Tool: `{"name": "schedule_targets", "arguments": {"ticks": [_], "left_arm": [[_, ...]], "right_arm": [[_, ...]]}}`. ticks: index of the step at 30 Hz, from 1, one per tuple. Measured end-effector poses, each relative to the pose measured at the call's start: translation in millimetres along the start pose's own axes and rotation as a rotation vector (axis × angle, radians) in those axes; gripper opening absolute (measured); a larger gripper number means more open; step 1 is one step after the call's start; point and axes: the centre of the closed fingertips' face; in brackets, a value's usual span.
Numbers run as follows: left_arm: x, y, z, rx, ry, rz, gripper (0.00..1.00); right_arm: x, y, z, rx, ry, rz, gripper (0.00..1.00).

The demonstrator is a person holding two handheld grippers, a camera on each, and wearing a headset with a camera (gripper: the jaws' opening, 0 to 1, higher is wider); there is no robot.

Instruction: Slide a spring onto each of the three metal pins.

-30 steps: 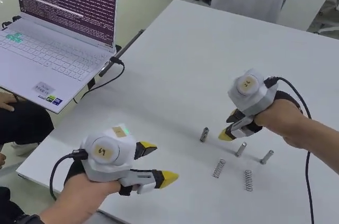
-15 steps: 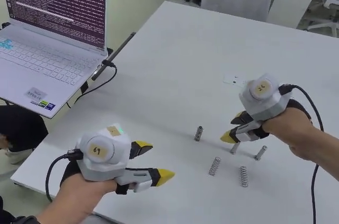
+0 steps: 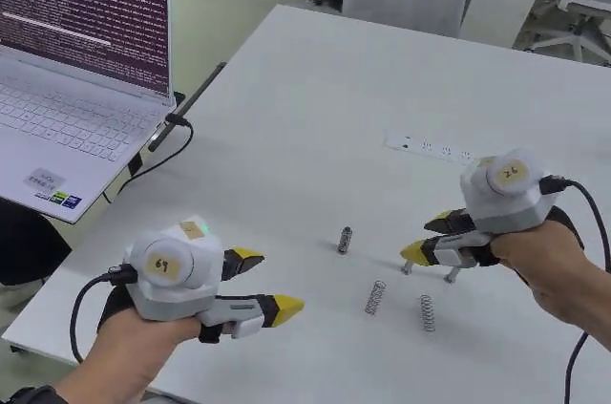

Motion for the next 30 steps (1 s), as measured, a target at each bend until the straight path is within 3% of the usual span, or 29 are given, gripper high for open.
{"name": "schedule_targets", "arguments": {"ticks": [9,15,30], "left_arm": [[-0.8,-5.4,-5.0,-0.001,-0.004,0.005,0.46],[-2.0,-6.5,-8.2,-0.003,-0.003,0.003,0.46],[-5.9,-8.7,-8.5,-0.010,0.010,-0.002,0.46]], "right_arm": [[21.5,9.1,2.6,-0.064,0.036,0.057,0.41],[31.6,23.5,6.3,-0.117,0.054,0.076,0.43],[70.2,46.4,3.2,-0.203,0.130,0.161,0.49]]}}
Point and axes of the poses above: the centre of the closed fingertips' face, and the gripper's own axes: x roughly backward along the fingers, z roughly to its right, y roughly out of its underside, and after that the axes turned 9 degrees about z, right-handed
